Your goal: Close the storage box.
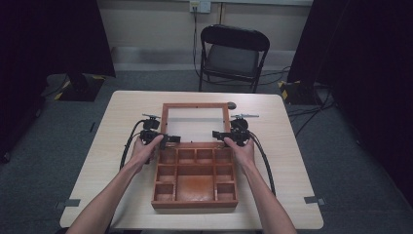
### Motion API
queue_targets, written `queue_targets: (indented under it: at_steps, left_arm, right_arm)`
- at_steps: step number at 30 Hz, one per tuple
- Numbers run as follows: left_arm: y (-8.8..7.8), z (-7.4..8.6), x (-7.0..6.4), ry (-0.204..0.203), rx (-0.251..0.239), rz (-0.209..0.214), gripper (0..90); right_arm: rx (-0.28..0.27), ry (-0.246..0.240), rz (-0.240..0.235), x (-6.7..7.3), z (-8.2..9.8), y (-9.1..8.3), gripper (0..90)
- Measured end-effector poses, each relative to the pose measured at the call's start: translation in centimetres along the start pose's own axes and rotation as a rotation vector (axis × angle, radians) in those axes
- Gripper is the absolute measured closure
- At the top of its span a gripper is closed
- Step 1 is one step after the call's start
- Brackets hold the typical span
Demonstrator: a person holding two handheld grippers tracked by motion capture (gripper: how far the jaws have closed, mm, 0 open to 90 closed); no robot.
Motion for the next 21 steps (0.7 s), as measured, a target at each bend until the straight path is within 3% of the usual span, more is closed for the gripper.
queue_targets:
  at_steps: [5,8,14,16,21]
  left_arm:
    - [-0.6,-0.2,-0.3,0.010,-0.029,0.003,21.6]
    - [-1.0,-0.3,-0.6,0.051,-0.035,-0.018,25.1]
    - [-1.5,-0.4,-0.8,0.056,-0.049,-0.023,30.6]
    - [-1.7,-0.4,-0.8,0.075,-0.061,-0.021,32.2]
    - [-2.1,-0.6,-1.0,0.070,-0.089,-0.008,37.4]
  right_arm:
    - [-0.035,0.003,0.005,0.0,-0.3,-0.7,29.9]
    - [-0.046,-0.006,0.005,0.1,-0.4,-1.0,29.9]
    - [-0.062,0.000,-0.014,0.2,-0.7,-1.6,30.6]
    - [-0.068,-0.003,-0.017,0.2,-0.8,-1.8,30.5]
    - [-0.083,-0.009,-0.021,0.4,-1.0,-2.5,30.5]
Point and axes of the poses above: each handheld gripper's, and its own axes: y roughly forward along the jaws, z roughly out of its underside, x roughly to its left, the point moved 2 cm from there along y, roughly forward along the jaws, and after that the axes turned 9 degrees about -y, right-handed, at the moved point
